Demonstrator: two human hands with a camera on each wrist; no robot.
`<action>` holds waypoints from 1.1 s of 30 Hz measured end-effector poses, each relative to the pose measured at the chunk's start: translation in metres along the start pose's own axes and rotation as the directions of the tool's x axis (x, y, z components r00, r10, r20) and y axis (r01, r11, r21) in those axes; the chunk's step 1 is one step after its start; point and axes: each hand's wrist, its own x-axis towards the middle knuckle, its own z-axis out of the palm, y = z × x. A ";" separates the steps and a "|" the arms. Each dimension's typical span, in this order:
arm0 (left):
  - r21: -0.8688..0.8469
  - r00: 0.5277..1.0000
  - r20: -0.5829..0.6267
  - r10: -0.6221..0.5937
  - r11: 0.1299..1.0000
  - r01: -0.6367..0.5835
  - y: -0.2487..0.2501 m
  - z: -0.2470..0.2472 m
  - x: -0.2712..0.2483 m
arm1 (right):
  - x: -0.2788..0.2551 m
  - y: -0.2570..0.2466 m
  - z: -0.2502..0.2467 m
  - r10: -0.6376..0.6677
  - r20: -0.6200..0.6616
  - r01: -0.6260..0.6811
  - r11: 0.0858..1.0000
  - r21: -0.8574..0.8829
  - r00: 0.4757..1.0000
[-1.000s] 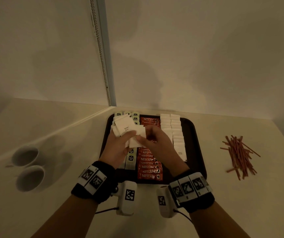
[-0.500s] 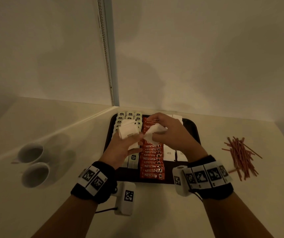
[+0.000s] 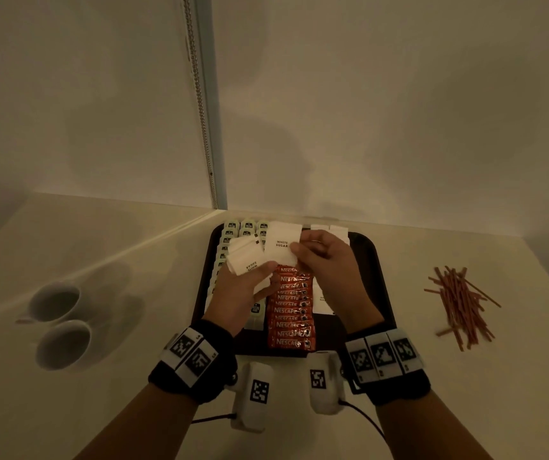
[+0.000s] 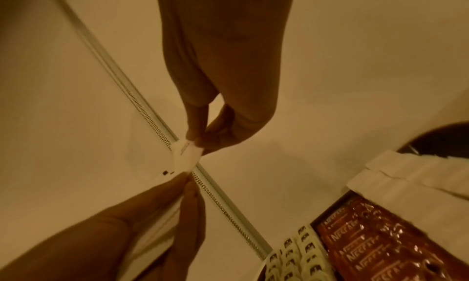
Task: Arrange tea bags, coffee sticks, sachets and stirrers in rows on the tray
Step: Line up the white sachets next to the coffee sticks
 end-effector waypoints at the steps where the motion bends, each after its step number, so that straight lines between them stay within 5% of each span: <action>1: 0.008 1.000 -0.004 -0.005 1.000 0.005 -0.001 0.001 0.000 | 0.000 0.002 0.000 0.002 -0.009 -0.001 1.000 0.007 1.000; 7: 0.010 0.998 0.013 -0.058 0.998 0.058 0.000 -0.002 -0.001 | 0.001 0.011 -0.018 0.066 0.011 -0.067 0.997 0.044 0.998; 11: -0.127 0.991 0.035 -0.130 0.983 0.133 0.008 -0.011 0.002 | 0.003 0.035 -0.057 0.125 -0.097 -0.133 0.988 -0.083 0.987; 16: -0.251 0.984 0.080 -0.160 0.952 0.175 0.015 -0.023 0.005 | 0.001 0.096 -0.095 0.256 -0.308 -0.360 0.863 -0.355 0.916; 22: -0.289 0.977 0.089 -0.193 0.934 0.210 0.017 -0.025 0.008 | -0.002 0.139 -0.102 0.365 -0.383 -0.498 0.797 -0.343 0.849; 27: -0.296 0.972 0.094 -0.217 0.926 0.235 0.017 -0.026 0.006 | 0.004 0.148 -0.095 0.358 -0.401 -0.499 0.800 -0.334 0.843; 33: -0.254 0.975 0.086 -0.203 0.942 0.218 0.015 -0.025 0.005 | 0.010 0.149 -0.087 0.245 -0.445 -0.472 0.710 -0.522 0.861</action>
